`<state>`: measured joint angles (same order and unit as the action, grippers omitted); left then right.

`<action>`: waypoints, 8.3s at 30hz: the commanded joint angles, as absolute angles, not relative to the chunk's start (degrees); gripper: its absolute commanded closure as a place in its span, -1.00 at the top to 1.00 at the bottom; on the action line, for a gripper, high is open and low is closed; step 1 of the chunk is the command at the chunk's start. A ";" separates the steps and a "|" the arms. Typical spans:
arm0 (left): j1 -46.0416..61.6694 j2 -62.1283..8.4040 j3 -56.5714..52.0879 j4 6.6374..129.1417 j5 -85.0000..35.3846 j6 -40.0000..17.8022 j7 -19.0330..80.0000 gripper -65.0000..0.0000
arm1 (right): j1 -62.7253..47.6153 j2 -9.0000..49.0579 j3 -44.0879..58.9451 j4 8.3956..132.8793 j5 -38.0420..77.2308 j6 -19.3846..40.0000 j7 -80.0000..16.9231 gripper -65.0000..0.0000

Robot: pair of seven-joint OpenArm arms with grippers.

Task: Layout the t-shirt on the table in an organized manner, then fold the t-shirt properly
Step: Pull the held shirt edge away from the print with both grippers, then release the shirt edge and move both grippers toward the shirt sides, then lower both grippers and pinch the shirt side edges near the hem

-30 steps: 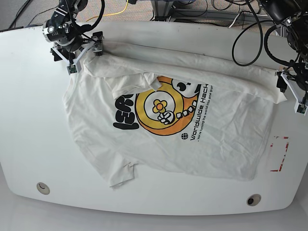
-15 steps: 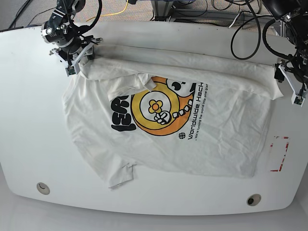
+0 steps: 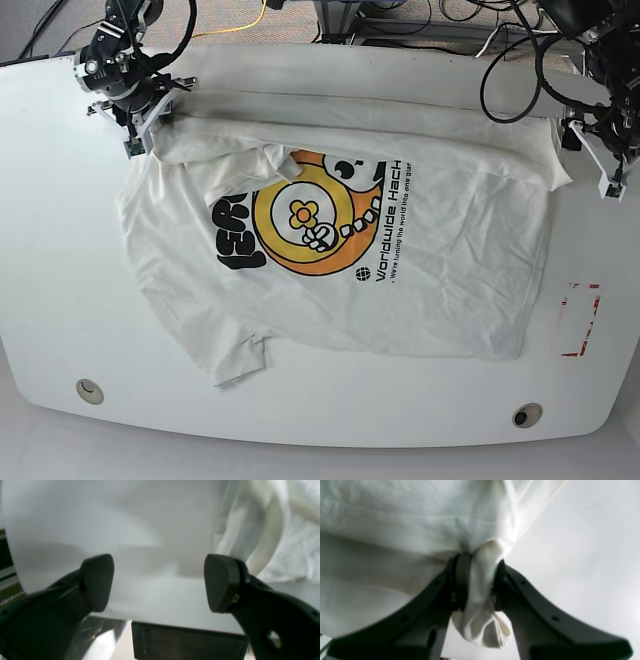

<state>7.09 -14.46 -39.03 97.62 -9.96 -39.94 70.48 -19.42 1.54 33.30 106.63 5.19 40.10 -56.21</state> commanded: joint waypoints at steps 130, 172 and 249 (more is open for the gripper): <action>24.31 -11.56 -26.24 102.90 -5.76 -40.00 69.85 -0.87 | -29.23 7.52 41.63 109.41 5.67 40.00 -56.31 -0.91; 15.87 -14.46 -28.09 112.92 -18.77 -40.00 80.00 0.40 | -30.20 7.78 41.54 115.82 5.67 40.00 -56.48 0.91; -27.21 -15.60 -22.73 60.70 -4.62 -40.00 42.68 0.41 | 26.07 14.99 35.82 47.87 -9.54 40.00 -29.67 0.07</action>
